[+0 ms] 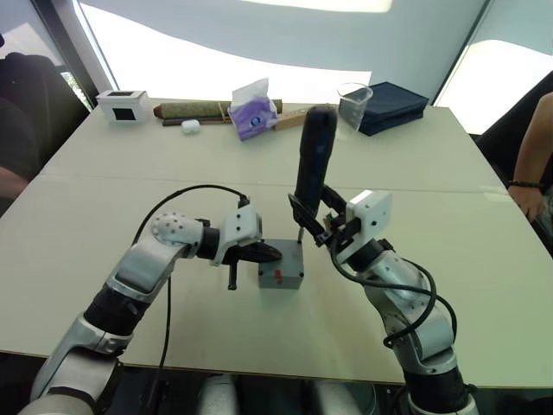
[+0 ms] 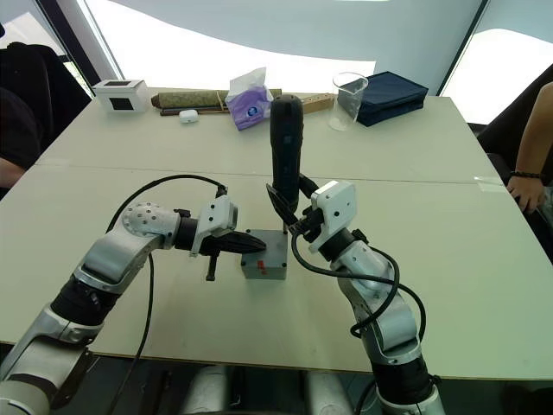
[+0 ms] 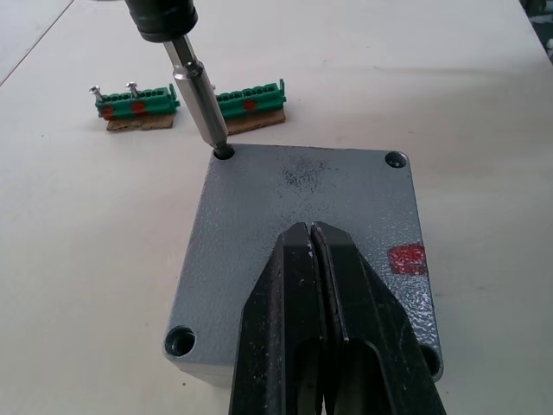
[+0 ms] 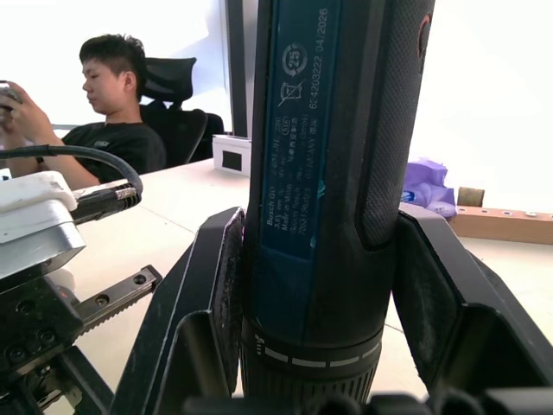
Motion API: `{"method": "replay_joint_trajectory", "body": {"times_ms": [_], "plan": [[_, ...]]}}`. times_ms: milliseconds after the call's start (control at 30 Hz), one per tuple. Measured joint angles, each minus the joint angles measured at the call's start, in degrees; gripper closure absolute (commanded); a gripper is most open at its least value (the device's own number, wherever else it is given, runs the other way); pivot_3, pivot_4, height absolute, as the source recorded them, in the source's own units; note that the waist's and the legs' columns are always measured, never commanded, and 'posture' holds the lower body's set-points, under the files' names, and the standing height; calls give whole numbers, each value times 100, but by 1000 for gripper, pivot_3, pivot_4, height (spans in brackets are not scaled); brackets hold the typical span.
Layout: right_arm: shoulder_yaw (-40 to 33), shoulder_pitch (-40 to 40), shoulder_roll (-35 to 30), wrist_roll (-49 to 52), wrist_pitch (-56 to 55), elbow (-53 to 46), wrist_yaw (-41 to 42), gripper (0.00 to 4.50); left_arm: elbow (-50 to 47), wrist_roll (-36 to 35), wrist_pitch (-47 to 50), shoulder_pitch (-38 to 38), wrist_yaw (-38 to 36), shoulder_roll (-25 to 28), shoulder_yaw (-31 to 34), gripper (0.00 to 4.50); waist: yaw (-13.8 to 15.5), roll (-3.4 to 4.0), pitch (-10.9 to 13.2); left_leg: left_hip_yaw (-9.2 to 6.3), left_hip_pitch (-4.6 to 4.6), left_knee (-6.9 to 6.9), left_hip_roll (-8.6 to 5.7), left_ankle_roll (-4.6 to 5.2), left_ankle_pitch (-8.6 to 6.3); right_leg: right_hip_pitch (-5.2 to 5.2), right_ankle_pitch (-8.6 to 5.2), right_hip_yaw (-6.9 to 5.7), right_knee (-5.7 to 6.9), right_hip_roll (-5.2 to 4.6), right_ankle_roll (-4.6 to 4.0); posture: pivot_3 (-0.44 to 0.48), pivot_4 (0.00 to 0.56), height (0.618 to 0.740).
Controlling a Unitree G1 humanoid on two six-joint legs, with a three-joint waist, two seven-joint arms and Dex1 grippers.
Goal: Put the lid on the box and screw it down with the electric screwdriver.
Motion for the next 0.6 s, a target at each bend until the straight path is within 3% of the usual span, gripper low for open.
{"method": "replay_joint_trajectory", "body": {"times_ms": [267, 600], "plan": [[-30, 31, -69, 134, 584, -259, -19, 2602, 6, 85, -6, 29, 9, -20, -25, 4500, -19, -4, -19, 0, 61, -12, 0, 4, -3, 58, -3, 0, -11, 1, -3, 0, 150, 721], [-169, -28, -75, 305, 1113, -319, -126, 2602, 0, 105, 33, 78, 69, -46, -29, 4500, -21, -22, -59, -2, 68, -16, 0, 7, -5, 68, -3, -1, -18, 1, -3, 0, 150, 721]]}}
